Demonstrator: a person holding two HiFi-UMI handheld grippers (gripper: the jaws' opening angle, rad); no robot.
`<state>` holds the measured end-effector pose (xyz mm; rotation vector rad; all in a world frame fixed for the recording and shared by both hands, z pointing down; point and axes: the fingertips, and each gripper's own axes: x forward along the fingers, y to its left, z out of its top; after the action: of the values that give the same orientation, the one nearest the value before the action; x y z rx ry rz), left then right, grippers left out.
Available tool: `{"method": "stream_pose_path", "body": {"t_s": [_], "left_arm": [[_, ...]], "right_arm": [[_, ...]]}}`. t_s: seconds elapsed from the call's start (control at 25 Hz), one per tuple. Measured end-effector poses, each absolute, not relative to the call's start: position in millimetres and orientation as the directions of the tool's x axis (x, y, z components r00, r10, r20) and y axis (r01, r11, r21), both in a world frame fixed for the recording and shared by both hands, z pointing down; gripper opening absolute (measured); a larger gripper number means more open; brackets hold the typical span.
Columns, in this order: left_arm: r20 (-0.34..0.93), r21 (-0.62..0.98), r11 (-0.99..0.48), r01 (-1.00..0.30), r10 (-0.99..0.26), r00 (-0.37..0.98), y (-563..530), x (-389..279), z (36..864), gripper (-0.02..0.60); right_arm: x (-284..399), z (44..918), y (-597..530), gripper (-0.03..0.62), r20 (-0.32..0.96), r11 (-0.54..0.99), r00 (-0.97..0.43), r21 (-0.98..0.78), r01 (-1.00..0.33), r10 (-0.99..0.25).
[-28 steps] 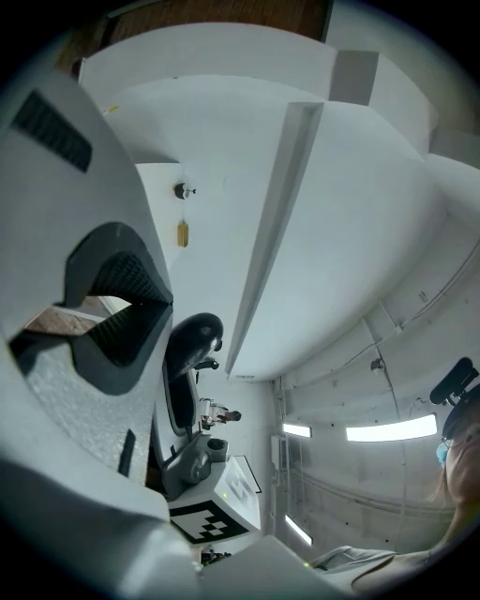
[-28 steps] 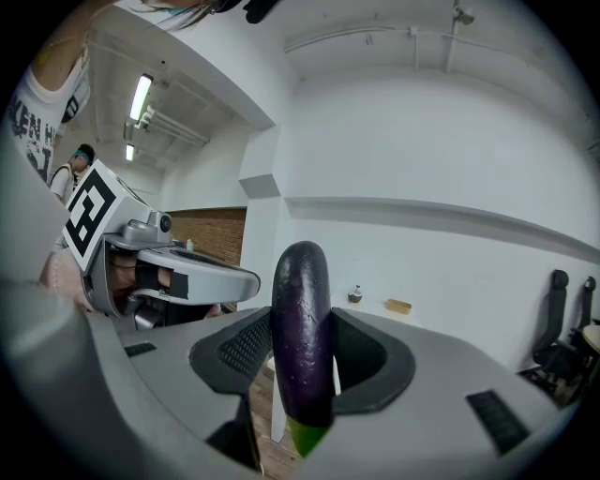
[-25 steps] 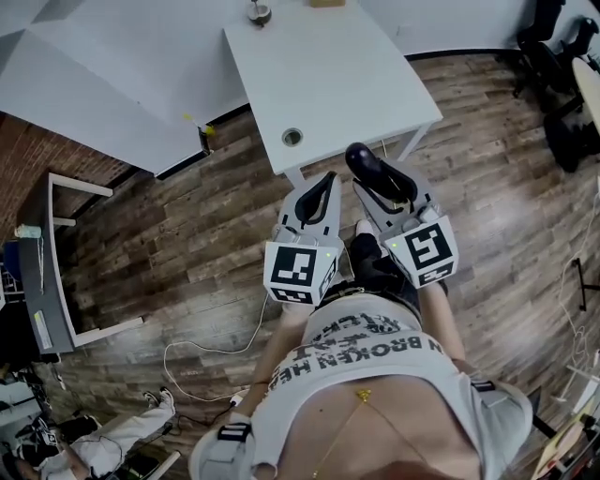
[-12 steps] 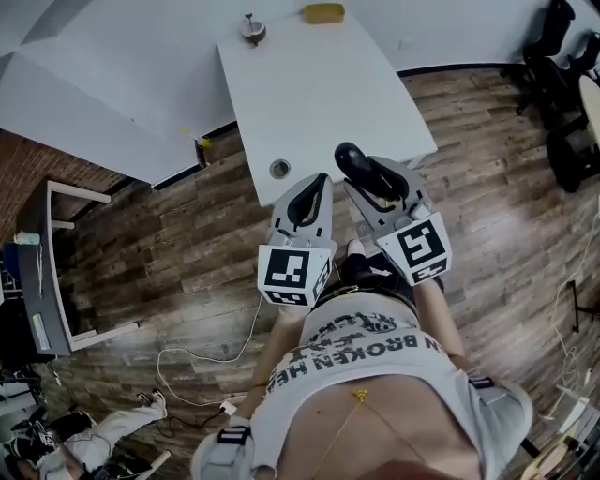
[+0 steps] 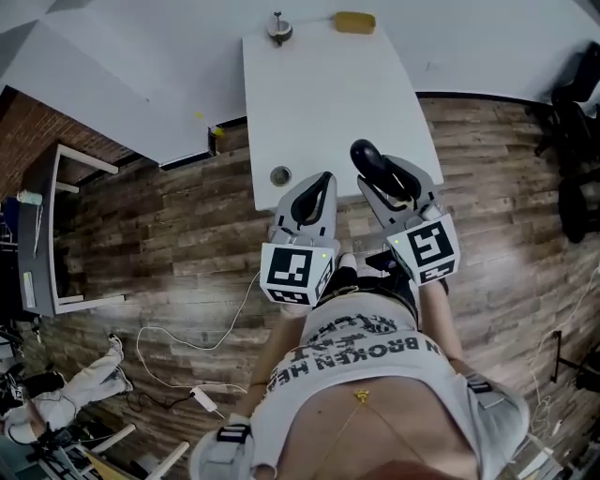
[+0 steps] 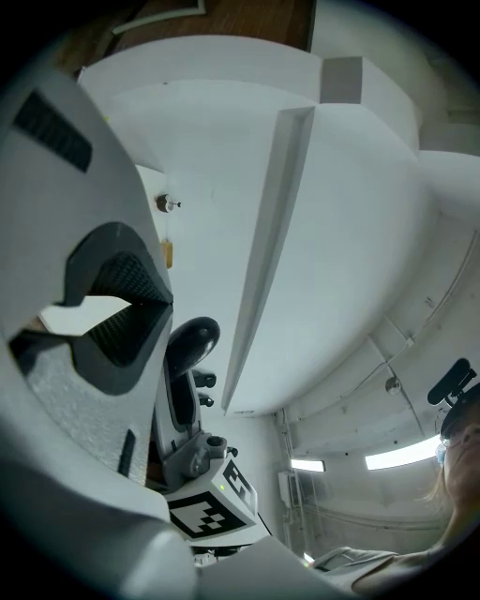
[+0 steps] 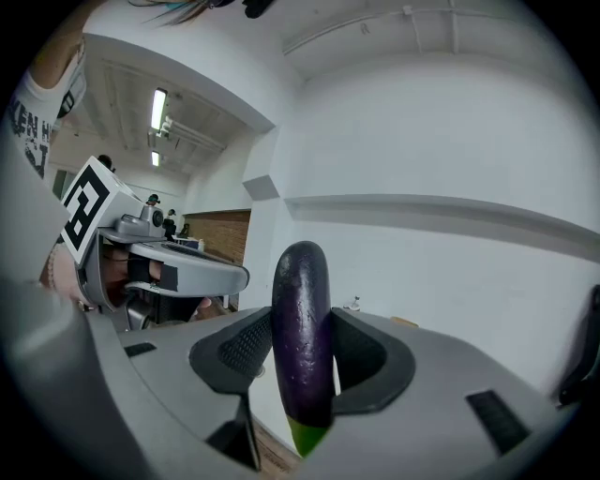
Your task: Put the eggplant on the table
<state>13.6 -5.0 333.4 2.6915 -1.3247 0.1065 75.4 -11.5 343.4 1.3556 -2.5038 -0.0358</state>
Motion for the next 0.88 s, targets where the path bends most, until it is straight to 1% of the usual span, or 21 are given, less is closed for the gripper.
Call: {"method": "stream_pose_path", "body": {"t_s": [0.16, 0.4, 0.64, 0.88], "left_arm": [[0.139, 0.094, -0.573, -0.814, -0.803, 0.580, -5, 10, 338, -0.002], [0.142, 0.083, -0.555, -0.828, -0.815, 0.561, -10, 11, 337, -0.002], [0.132, 0.087, -0.576, -0.813, -0.802, 0.583, -17, 16, 339, -0.002], [0.108, 0.082, -0.611, -0.787, -0.780, 0.616, -17, 26, 339, -0.002]], "right_arm": [[70, 345, -14, 0.195, 0.234, 0.588, -0.549, 0.156, -0.794, -0.803], [71, 349, -16, 0.195, 0.240, 0.602, -0.564, 0.137, -0.786, -0.790], [76, 353, -18, 0.195, 0.236, 0.580, -0.542, 0.133, -0.804, -0.806], [80, 354, -17, 0.195, 0.229, 0.558, -0.518, 0.166, -0.813, -0.824]]}}
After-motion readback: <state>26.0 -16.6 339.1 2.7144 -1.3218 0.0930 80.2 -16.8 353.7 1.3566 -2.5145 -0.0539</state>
